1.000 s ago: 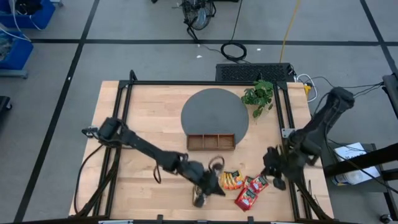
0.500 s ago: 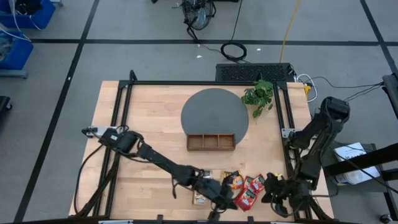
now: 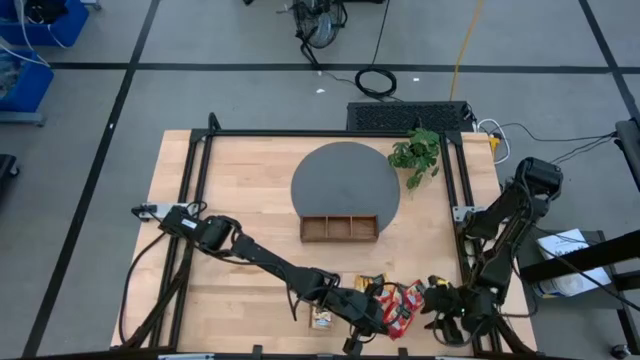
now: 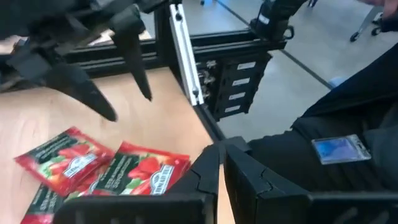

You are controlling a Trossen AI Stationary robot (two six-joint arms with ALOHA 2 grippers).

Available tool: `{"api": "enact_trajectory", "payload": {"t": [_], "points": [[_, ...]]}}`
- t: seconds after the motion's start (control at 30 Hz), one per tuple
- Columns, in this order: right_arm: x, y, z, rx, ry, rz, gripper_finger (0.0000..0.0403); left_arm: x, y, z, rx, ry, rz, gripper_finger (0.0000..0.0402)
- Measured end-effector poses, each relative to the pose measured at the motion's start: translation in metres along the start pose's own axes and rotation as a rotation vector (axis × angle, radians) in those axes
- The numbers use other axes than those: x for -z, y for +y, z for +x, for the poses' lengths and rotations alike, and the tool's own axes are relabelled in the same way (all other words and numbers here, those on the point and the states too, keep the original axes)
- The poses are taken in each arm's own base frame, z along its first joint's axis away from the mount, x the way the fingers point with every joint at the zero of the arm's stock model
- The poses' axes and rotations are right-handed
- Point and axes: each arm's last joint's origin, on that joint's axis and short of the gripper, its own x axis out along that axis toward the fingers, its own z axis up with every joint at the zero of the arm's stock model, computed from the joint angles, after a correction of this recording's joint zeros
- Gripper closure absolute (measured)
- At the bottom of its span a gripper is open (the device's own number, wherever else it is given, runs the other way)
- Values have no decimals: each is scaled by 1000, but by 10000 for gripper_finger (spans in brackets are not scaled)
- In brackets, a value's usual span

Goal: Pick & Place Tea
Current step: Put the red tea bag into the right wooden organizer

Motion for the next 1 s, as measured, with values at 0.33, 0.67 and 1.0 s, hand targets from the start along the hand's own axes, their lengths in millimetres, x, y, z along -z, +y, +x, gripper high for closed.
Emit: {"api": "enact_trajectory", "payload": {"t": [0.33, 0.67, 1.0], "points": [[8, -42, -4, -267, -138, 198, 191, -2, 6, -1, -10, -13, -13, 382], [10, -57, 2, -326, -176, 281, 191, 16, 11, 14, -5, -32, -15, 390], [4, -31, 14, -287, -93, 328, 190, 28, 7, 22, 31, -27, -25, 377]]}}
